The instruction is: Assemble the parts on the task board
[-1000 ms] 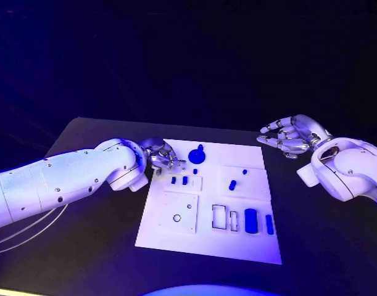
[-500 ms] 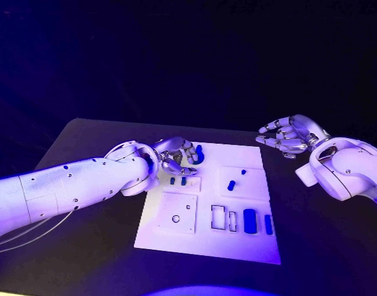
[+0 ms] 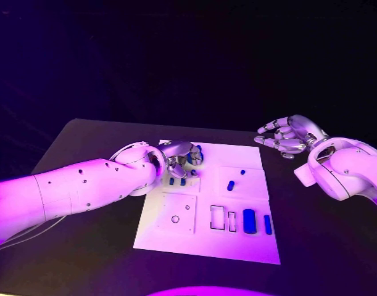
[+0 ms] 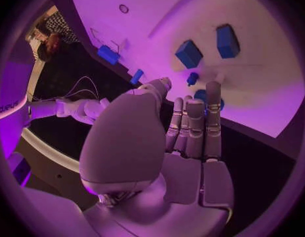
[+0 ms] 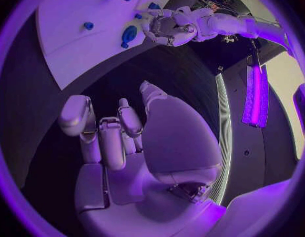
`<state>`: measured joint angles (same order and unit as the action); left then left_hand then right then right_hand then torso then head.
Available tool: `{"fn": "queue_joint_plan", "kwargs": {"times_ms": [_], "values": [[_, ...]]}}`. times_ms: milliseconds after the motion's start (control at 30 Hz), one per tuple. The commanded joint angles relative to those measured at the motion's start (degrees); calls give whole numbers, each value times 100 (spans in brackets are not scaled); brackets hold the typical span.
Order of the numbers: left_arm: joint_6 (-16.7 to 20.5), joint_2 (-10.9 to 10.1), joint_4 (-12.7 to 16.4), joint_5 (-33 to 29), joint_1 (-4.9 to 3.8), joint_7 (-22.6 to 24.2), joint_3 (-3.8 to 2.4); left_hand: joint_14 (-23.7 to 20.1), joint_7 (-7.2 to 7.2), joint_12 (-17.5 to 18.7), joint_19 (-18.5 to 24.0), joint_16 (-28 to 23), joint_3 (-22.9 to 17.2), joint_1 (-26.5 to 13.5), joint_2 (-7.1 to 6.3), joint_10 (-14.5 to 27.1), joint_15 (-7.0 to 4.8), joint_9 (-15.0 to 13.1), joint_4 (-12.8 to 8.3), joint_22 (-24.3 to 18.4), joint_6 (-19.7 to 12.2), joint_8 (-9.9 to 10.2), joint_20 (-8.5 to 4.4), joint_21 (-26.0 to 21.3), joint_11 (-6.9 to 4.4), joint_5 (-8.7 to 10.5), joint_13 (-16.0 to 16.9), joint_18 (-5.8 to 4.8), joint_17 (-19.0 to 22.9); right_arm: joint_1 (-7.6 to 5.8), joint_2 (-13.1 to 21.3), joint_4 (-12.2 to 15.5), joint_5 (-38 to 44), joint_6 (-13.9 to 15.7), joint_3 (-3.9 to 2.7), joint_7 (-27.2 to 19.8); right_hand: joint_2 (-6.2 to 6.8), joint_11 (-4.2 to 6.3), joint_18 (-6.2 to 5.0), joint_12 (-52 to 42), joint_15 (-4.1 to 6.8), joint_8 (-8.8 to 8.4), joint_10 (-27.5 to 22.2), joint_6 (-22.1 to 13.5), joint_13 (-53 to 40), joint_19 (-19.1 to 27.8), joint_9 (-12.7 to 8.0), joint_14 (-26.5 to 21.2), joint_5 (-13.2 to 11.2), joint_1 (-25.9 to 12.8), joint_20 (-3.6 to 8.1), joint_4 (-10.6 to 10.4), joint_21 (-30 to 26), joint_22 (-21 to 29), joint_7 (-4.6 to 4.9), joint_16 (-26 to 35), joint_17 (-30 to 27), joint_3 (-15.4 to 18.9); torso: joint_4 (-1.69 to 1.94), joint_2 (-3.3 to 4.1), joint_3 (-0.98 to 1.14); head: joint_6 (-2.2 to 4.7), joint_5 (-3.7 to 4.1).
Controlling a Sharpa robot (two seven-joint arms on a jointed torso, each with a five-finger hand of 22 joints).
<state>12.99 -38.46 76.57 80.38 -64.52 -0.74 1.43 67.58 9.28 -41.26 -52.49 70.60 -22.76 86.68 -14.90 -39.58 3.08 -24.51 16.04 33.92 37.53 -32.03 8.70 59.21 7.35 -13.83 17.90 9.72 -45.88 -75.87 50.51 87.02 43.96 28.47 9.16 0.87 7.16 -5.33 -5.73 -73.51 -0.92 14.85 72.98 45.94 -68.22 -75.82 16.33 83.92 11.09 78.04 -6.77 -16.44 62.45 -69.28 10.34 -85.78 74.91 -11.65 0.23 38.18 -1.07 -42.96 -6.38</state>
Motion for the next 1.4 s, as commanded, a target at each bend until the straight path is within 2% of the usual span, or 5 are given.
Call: {"fn": "queue_joint_plan", "kwargs": {"times_ms": [33, 367, 767, 1067, 1400], "values": [[-168, 47, -32, 387, -8, -238, -8, 61, -12, 18, 45, 72, 5, 78, -4, -45, 5, 53, 11, 24, 62, 49, 14, 45, -14, 27, -39, 81, -48, 4, -6, 6, 17, -33, -1, -64, -43, 9, -43, 1, 5, 24, 0, -20, -3, -19, 5, 345, 5, -8, -1, 12, 8, -5, -15, 27, 507, -8, 1, 5, 2, -2, 9], [-595, 145, -85, 533, -12, -483, -15, 247, -140, 26, 65, 412, -188, 160, 9, -304, -42, 367, 0, 169, 524, 290, -20, 250, -73, 29, -273, 85, -230, 4, -13, 6, 17, -37, -1, -61, -44, 10, -40, -4, 6, 26, 5, -19, -8, -27, 6, 347, 6, -3, -1, 16, 20, -15, -16, 25, 512, -10, 6, -7, 2, -25, 8], [-648, 293, -275, 579, -11, -582, -21, 444, -142, 88, -71, 630, -452, 232, 41, -553, -79, 496, -69, 436, 822, 446, -59, 501, -111, 18, -440, 58, -396, 4, -14, 11, 19, -38, -1, -62, -44, 10, -40, -4, 6, 26, 5, -19, -8, -27, 6, 347, 6, -3, -1, 16, 20, -15, -16, 25, 512, -10, -2, 1, -3, -9, 17], [-717, 381, -385, 543, -9, -561, -20, 478, -151, 111, -96, 668, -555, 220, 42, -627, -96, 523, -83, 508, 877, 493, -71, 566, -131, 24, -485, 49, -416, 3, -13, 17, 20, -41, -1, -56, -50, 11, -40, -9, 7, 31, 11, -13, -11, -29, 7, 349, 7, 1, 0, 16, 19, -17, -17, 23, 518, -13, 4, -3, 12, -26, 16], [-781, 418, -451, 507, -9, -602, -20, 579, -163, 136, -209, 758, -723, 192, 93, -826, -155, 539, -144, 716, 1017, 558, -109, 718, -204, 34, -555, 20, -514, 3, -4, 26, 20, -39, -1, -54, -50, 11, -40, -9, 7, 31, 11, -13, -11, -29, 7, 349, 7, 1, 0, 16, 19, -17, -17, 23, 518, -13, 4, -6, 2, -29, 30]]}}
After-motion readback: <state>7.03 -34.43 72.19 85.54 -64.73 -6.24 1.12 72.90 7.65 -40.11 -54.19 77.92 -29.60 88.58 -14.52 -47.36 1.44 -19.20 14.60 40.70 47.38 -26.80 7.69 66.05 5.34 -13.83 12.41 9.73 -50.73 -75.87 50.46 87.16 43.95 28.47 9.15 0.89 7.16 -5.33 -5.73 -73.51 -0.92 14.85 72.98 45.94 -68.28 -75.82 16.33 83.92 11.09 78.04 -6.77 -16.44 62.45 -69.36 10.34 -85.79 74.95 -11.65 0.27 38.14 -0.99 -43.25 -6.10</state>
